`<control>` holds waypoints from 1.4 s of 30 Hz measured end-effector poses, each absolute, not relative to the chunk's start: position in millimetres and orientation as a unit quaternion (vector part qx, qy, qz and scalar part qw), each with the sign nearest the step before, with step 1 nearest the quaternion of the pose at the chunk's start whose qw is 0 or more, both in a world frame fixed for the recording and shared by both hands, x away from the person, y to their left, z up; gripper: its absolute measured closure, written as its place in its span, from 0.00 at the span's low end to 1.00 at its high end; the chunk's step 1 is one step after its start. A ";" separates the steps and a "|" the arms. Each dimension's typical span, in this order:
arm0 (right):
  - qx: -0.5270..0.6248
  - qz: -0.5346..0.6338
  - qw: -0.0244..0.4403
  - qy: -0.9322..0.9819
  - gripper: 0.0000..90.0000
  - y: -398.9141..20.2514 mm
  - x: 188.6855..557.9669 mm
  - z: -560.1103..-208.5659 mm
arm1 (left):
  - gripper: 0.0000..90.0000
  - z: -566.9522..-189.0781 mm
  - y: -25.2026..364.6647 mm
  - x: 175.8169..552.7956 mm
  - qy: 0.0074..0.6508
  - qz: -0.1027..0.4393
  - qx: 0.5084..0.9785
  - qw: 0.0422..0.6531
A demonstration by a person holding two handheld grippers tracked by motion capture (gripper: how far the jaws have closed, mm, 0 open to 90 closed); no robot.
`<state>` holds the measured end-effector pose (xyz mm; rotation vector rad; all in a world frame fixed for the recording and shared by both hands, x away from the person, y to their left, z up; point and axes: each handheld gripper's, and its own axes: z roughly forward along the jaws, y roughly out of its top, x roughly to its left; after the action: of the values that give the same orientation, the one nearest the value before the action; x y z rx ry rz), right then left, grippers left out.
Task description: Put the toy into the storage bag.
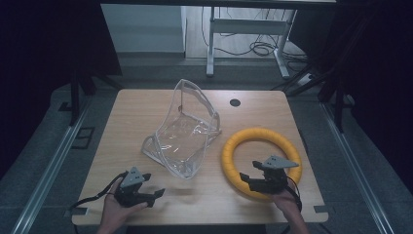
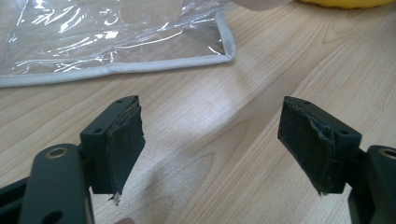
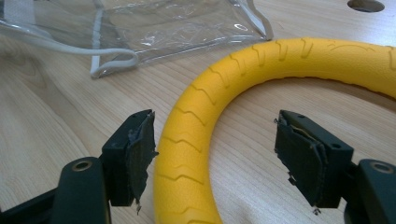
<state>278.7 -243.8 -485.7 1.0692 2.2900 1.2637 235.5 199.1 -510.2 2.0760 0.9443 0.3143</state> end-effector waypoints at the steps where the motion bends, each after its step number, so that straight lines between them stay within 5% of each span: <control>1: 0.375 0.441 0.157 0.800 0.32 -244.7 279.1 -486.4 | 0.25 -510.0 199.3 235.5 0.375 0.125 0.823 0.408; 26: 0.371 0.436 0.152 0.805 0.33 -240.8 280.2 -486.0 | 0.25 -510.6 198.1 236.2 0.378 0.118 0.824 0.406; 42: 0.330 0.388 0.131 0.851 0.33 -236.8 291.3 -445.8 | 0.25 -508.9 199.2 237.0 0.379 0.112 0.822 0.410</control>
<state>291.3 -236.8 -445.8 0.9581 2.4693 1.1263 237.0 199.2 -508.9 2.0691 0.9535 0.2815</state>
